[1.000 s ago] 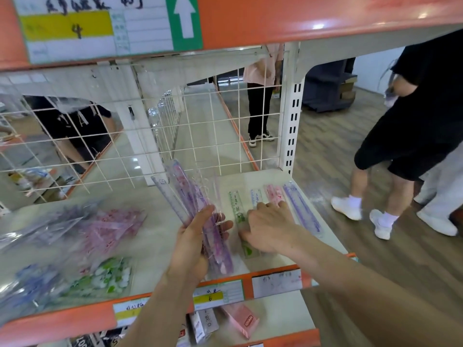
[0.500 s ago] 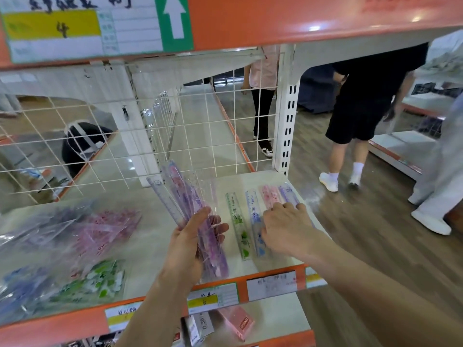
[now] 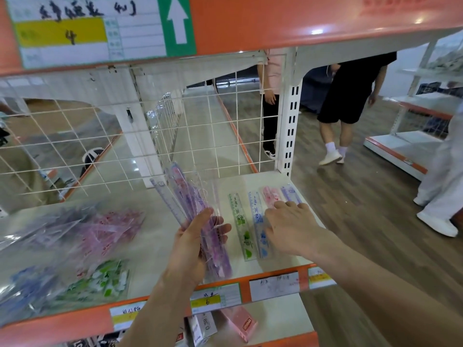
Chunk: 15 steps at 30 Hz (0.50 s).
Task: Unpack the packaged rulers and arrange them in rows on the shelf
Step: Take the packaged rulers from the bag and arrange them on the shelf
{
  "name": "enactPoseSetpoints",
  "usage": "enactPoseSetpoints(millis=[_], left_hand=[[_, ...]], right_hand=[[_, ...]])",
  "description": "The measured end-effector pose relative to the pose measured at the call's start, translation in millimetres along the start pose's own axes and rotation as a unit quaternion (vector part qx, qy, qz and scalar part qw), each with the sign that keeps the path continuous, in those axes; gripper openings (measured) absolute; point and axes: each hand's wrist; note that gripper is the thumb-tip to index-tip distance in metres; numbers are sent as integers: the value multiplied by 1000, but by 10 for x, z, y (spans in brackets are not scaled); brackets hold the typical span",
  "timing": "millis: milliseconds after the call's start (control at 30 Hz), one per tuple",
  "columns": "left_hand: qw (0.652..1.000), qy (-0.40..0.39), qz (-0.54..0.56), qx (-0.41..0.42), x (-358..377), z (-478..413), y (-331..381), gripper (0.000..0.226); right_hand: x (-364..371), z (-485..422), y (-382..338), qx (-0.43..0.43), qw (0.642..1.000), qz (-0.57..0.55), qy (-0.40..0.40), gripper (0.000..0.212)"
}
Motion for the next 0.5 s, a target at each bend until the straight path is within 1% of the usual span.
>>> enactPoseSetpoints(millis=[67, 133, 233, 333, 400, 433, 467, 500], left_hand=[[1000, 1, 1, -1, 5, 0, 0, 10], [1000, 1, 3, 0, 9, 2, -3, 10], [1000, 4, 6, -4, 16, 5, 1, 10], [1000, 2, 13, -10, 33, 23, 10, 12], [1000, -8, 18, -14, 31, 32, 19, 12], [1000, -11, 19, -14, 30, 33, 21, 13], [1000, -12, 19, -12, 34, 36, 19, 13], [1000, -12, 19, -10, 44, 38, 11, 14]], right_hand=[[3, -28, -54, 1, 1000, 2, 17, 34], [17, -46, -109, 0, 1000, 8, 11, 41], [16, -51, -137, -3, 999, 30, -11, 39], [16, -44, -120, -4, 999, 32, -11, 35], [-16, -47, -140, -10, 999, 30, 19, 36], [-47, -54, -166, -17, 998, 20, 50, 37], [-87, -65, -197, -24, 996, -8, 86, 38], [-133, -77, -229, -29, 990, -66, 124, 39]])
Point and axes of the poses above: each hand's wrist, its own z-axis away from the middle knuckle, its own x-axis out of the palm, y = z × x, and after that the axes turned 15 degrees about -x, right-handed
